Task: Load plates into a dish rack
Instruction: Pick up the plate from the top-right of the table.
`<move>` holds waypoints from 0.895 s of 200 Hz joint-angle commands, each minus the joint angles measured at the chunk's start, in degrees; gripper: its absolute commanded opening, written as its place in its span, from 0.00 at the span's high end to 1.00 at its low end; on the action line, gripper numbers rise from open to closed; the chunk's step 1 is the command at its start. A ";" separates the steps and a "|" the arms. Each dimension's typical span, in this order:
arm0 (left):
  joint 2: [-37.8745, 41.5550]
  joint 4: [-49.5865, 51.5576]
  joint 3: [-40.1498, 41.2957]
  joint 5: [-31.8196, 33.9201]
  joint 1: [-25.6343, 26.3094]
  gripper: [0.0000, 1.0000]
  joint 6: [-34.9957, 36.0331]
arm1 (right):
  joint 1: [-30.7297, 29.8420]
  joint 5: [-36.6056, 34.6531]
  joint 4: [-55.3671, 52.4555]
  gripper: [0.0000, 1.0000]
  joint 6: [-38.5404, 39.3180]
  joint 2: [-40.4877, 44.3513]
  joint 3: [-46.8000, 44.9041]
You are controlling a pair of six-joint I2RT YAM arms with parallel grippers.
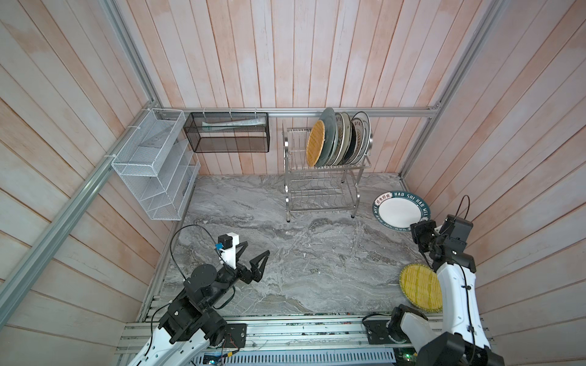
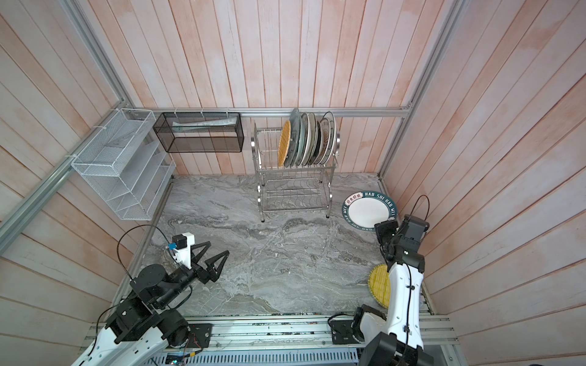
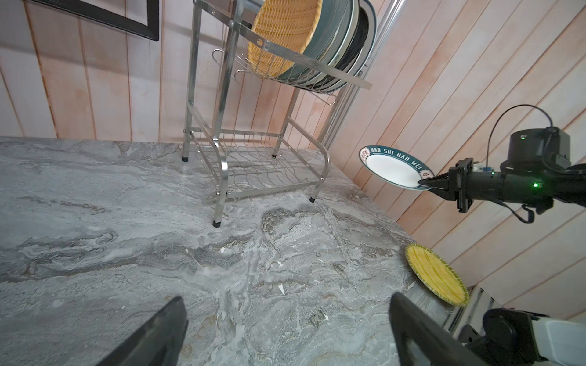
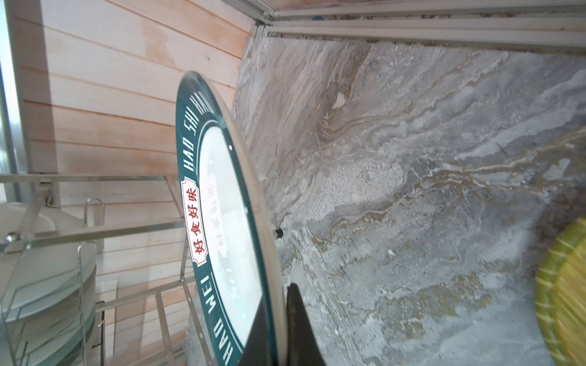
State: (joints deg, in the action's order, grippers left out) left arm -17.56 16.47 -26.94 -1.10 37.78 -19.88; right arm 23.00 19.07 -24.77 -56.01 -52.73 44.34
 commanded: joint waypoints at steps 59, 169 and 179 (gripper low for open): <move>-12.06 -27.69 6.33 -6.54 1.86 0.00 -3.87 | -18.17 -2.22 -4.99 1.00 -1.79 4.39 1.85; -59.18 -34.44 -18.12 16.41 28.09 0.00 45.84 | -37.40 -11.81 -2.21 1.00 -10.93 1.35 1.76; -61.00 -34.74 -19.47 16.86 28.60 0.00 49.75 | -38.11 -12.03 -1.93 1.00 -11.29 1.19 1.86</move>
State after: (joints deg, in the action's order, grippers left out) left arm -74.89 -16.88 -43.24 11.31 65.12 14.06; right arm -13.43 9.23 -30.50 -64.88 -51.77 44.29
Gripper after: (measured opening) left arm 0.999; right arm 0.069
